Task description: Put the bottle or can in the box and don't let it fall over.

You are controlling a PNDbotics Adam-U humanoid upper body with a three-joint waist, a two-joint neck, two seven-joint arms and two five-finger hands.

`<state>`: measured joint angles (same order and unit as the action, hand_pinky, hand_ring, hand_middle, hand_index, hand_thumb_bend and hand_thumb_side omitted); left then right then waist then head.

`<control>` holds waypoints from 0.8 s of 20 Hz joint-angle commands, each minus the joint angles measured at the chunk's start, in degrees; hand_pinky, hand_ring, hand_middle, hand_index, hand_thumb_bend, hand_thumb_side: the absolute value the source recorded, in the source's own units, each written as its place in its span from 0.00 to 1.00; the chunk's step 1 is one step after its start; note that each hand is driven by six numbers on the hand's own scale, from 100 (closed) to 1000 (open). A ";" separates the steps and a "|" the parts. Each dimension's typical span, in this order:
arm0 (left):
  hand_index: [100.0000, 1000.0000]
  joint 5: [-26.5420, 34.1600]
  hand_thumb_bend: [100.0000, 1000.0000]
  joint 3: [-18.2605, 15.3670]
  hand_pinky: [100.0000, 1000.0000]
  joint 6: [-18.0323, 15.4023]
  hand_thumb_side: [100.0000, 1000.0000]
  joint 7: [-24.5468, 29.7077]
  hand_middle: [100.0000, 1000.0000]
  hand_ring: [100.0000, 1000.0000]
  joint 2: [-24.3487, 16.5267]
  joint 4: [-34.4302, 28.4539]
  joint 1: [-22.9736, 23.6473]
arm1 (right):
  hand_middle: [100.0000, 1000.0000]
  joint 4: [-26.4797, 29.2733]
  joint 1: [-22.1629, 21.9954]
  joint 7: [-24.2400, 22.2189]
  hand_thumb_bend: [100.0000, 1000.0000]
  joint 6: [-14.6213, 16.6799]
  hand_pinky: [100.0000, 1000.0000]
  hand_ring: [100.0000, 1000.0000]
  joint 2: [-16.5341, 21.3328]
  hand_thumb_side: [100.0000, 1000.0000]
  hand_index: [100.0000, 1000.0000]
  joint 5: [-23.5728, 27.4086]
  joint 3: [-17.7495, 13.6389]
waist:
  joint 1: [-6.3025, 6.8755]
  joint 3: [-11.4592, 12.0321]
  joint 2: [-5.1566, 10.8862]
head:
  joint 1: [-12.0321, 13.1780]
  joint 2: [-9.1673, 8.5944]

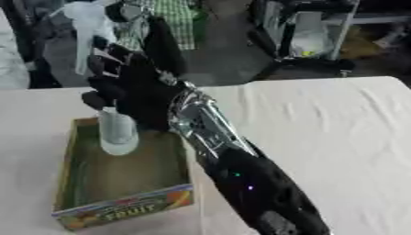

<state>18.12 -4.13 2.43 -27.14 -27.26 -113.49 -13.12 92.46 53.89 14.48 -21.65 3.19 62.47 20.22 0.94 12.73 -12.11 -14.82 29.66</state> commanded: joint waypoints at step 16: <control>0.79 -0.36 0.79 -0.98 0.80 0.04 0.57 -0.46 0.77 0.83 -0.66 -1.10 -0.59 | 0.22 -3.23 -2.06 -3.44 0.00 -2.37 0.11 0.03 -0.66 1.00 0.90 -2.90 1.92 | 0.18 0.69 -1.01 | -0.51 -1.12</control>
<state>18.07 -4.46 2.43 -27.42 -27.12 -113.49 -13.16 88.88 50.87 11.51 -24.08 2.69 59.91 22.13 0.69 13.27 -13.79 -15.22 29.12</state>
